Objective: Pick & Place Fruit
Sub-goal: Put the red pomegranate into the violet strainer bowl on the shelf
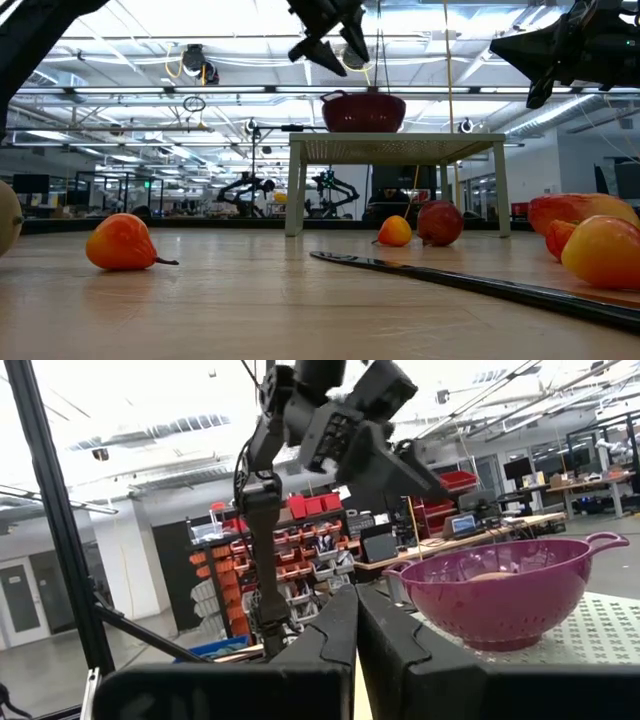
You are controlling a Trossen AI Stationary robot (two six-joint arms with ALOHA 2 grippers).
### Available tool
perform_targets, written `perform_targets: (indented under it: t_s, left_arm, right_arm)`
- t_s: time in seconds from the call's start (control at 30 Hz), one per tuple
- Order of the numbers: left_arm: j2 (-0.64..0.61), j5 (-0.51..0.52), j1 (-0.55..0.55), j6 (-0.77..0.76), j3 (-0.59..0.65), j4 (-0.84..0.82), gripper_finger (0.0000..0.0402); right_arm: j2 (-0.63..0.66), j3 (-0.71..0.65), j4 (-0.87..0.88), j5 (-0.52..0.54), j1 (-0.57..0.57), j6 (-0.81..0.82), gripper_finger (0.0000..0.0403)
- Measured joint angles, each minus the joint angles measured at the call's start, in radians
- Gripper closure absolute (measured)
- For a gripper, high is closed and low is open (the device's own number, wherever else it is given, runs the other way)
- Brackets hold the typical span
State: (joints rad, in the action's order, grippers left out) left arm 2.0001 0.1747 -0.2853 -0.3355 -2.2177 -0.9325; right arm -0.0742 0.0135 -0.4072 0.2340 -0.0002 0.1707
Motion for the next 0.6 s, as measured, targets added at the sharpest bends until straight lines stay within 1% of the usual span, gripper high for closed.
perform_targets:
  t_s: [0.1,0.4,0.6]
  left_arm:
    - [-0.030,0.019,0.028,0.000,0.000,-0.020,0.0183]
    - [-0.092,0.019,0.108,-0.007,0.000,-0.086,0.0305]
    - [-0.125,0.036,0.161,-0.010,0.000,-0.122,0.0382]
  right_arm:
    - [0.000,0.000,0.000,0.000,0.000,0.000,0.0403]
    - [0.000,0.000,0.001,0.000,0.000,0.000,0.0403]
    - [0.000,0.000,0.000,0.000,0.000,0.000,0.0403]
